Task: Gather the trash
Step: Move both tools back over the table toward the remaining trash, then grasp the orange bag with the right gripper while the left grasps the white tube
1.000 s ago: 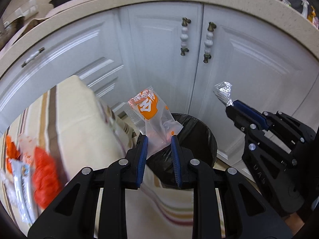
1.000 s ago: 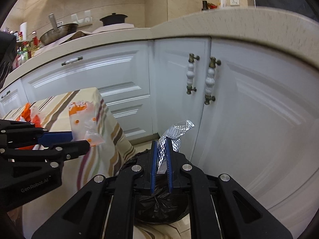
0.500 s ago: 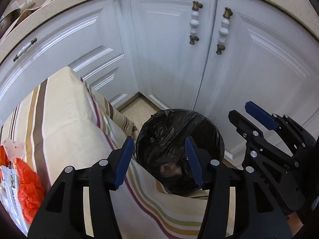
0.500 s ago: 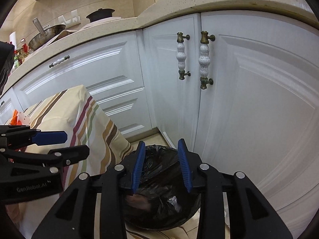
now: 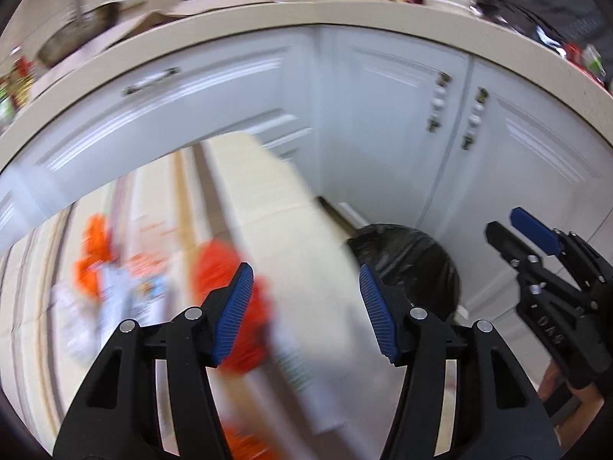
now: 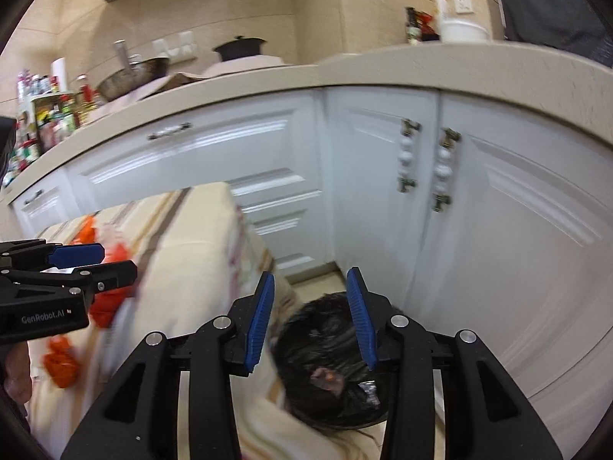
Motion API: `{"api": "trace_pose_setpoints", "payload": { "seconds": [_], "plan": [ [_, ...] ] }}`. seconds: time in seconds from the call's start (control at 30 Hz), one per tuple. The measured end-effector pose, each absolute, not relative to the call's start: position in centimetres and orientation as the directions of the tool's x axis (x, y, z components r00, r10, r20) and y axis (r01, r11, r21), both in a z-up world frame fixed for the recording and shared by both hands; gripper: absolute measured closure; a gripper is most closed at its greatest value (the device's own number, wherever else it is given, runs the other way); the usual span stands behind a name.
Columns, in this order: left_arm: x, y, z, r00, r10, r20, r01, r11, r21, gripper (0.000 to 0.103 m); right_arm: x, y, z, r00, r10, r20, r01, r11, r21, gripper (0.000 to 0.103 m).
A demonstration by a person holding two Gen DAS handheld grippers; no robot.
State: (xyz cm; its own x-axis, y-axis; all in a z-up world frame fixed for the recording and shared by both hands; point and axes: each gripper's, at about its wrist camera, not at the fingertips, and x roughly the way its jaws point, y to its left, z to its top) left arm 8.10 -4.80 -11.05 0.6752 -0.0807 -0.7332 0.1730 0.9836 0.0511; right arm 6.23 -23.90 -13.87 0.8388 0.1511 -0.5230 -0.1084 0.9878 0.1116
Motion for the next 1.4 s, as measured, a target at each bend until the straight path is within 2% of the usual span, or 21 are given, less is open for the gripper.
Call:
{"api": "trace_pose_setpoints", "payload": {
  "seconds": [0.33,0.63,0.8,1.23,1.4],
  "plan": [
    [0.9,6.7,-10.5,0.679,0.092,-0.728,-0.057,0.996,0.073,0.047,2.3,-14.7,-12.4,0.805,0.311,-0.505,-0.296,0.949,0.112,0.063],
    [-3.7,13.4,-12.2,0.646,0.167,-0.745,-0.184,0.981,0.060,0.047,-0.2,-8.0,-13.8,0.727,0.423,-0.541,-0.439,0.892,0.107,0.063],
    [-5.1,14.4,-13.2,0.639,0.161,-0.753,-0.203,0.978,0.037,0.047,-0.9,-6.3,-14.9,0.700,0.432,-0.569,-0.466,0.880,0.093,0.058],
    [-5.6,14.6,-14.4,0.629,0.146,-0.763,-0.208,0.978,0.015,0.047,-1.2,-4.8,-17.0,0.668,0.405,-0.624,-0.476,0.877,0.060,0.060],
    [-5.3,13.6,-14.5,0.635,0.133,-0.761,-0.190,0.982,0.013,0.047,-1.7,-4.9,-16.4,0.690,0.399,-0.603,-0.479,0.877,0.033,0.061]
  ]
}}
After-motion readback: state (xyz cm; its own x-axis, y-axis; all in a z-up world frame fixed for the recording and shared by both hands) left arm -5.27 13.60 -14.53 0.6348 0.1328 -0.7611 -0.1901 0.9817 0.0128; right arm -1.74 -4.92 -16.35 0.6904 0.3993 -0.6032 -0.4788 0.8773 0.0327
